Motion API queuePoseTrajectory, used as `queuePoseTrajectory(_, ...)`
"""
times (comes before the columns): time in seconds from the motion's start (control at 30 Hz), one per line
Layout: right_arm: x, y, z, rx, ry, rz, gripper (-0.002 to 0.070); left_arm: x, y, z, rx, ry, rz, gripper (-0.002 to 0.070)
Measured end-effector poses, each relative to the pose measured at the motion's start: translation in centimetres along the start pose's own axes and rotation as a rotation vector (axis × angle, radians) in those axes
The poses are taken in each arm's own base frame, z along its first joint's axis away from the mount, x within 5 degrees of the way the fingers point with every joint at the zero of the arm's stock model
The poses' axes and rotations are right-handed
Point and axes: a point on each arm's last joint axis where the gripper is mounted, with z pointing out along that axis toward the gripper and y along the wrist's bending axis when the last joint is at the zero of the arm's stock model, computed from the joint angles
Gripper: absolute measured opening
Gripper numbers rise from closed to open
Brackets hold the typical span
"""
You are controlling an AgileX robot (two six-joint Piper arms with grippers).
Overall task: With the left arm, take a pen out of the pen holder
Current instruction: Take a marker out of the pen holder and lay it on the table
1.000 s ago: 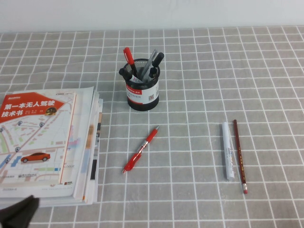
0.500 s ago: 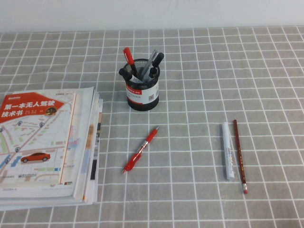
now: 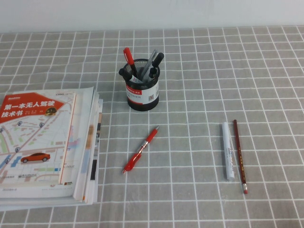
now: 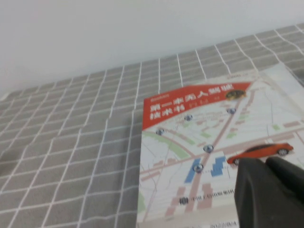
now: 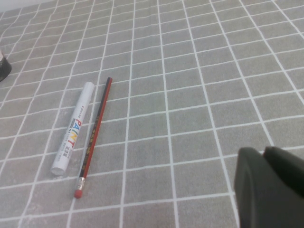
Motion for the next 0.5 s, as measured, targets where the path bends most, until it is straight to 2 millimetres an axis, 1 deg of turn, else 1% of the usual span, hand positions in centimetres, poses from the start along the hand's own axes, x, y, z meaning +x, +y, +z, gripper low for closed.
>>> queuePoseTrajectory(0.17,0.00,0.00,0.00,0.000,0.000,0.000,-0.0013,0.58,-0.21,-0.03,0.023,0.063,0.000,0.0000)
queuePoseTrajectory(0.5,0.00,0.00,0.00,0.000,0.000,0.000,-0.0013,0.81,-0.30,-0.05,0.032,0.086,-0.002,0.0000)
